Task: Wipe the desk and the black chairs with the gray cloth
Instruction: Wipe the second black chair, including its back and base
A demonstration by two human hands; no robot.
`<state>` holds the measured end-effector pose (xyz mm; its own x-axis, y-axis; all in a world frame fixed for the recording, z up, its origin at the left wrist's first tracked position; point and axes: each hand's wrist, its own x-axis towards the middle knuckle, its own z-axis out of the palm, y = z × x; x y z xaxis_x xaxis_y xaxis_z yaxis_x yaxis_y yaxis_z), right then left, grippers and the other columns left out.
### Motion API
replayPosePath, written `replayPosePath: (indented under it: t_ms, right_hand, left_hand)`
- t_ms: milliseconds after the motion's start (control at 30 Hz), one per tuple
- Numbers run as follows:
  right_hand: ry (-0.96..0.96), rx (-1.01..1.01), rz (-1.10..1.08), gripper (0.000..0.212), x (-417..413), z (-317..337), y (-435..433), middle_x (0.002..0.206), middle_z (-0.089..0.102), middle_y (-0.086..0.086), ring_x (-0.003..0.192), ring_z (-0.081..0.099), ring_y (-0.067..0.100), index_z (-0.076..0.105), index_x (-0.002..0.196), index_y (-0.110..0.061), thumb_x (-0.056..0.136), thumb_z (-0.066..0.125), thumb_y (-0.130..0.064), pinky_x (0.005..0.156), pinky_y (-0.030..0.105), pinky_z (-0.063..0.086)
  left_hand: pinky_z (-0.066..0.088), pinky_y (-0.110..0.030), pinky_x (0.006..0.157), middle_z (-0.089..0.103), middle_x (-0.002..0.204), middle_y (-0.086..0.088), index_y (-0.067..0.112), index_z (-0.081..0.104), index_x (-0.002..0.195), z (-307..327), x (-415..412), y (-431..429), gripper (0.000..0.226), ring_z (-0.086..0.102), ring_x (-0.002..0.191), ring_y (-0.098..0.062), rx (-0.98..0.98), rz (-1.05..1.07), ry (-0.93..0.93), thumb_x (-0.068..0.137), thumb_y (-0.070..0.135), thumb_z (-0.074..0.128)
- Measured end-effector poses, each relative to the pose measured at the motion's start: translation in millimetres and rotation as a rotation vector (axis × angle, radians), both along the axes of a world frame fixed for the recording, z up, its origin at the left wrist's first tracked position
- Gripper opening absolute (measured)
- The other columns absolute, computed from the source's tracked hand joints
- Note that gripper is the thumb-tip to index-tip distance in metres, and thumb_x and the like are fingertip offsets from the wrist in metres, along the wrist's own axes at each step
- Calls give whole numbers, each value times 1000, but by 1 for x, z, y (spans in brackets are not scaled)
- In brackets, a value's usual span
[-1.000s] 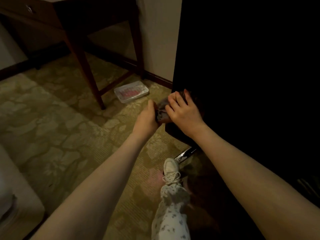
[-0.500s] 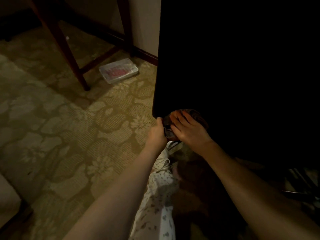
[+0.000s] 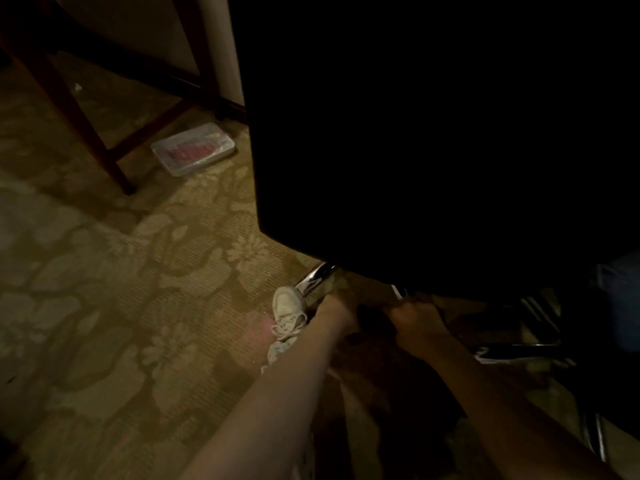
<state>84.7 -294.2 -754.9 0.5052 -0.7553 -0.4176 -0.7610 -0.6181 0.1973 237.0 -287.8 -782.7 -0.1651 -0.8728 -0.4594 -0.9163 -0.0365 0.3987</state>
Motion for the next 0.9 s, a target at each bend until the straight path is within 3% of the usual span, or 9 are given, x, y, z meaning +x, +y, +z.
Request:
replayPosePath:
  t_ms: [67,133,200,267,367,433,600,767,900]
  right_hand:
    - [-76,-169,22,39,-20,0,2,97,70,-1,91,66,23,72,103,-26,64,72,-19,74,28,51]
    - [-119,-276,48,44,-36,0,3,89,72,2,90,62,25,76,89,-19,46,74,-13,73,34,48]
    - [-216,-442,109,46,-57,3,5,96,70,8,100,49,27,74,94,-12,48,76,-10,80,39,35]
    - [-344,-602,156,48,-79,7,4,102,66,10,101,45,28,66,104,-11,57,73,-16,81,41,32]
    - [-443,-790,219,29,-111,9,4,107,48,10,100,45,29,50,112,-14,85,39,-10,84,43,36]
    - [-434,-872,195,30,-127,5,-1,109,45,10,101,46,30,50,114,-16,92,31,-9,86,45,38]
    - [-363,-895,169,34,-140,-12,-23,116,45,10,104,46,31,49,118,-14,85,40,-12,87,47,40]
    - [-445,-805,135,33,-143,-38,-26,117,45,10,104,46,30,49,119,-12,88,43,-13,86,47,47]
    - [-496,-611,2,39,-135,-57,-20,114,55,9,104,48,30,65,111,-11,75,51,-18,79,41,52]
  left_hand:
    - [43,-37,97,56,127,-15,10,57,125,7,-15,-2,38,51,120,-33,-73,-72,-61,91,26,53]
    - [42,-38,97,55,129,-13,13,53,129,14,-24,-2,38,50,122,-31,-162,-149,-123,93,22,49]
    - [43,-40,95,49,134,-13,14,45,136,28,-37,0,43,50,121,-32,-226,-235,-124,93,13,46]
    - [49,-43,89,46,136,-13,12,44,136,37,-49,5,47,50,118,-34,-374,-310,-93,89,7,43]
    - [57,-34,55,60,106,-8,12,68,107,40,-66,8,44,54,100,-29,-710,-376,-21,75,15,39]
    - [53,-28,55,56,102,-5,16,71,100,42,-76,3,43,47,97,-24,-822,-434,-84,72,18,38]
    - [53,-25,58,68,91,-3,15,74,96,43,-91,-23,43,42,90,-20,-848,-497,-173,72,19,39]
    - [54,-28,62,56,103,-6,9,72,99,17,-90,-30,40,44,94,-22,-972,-574,-146,73,12,42]
    - [54,-27,66,68,100,-3,14,71,103,6,-99,-28,36,51,100,-23,-792,-574,-215,73,15,53]
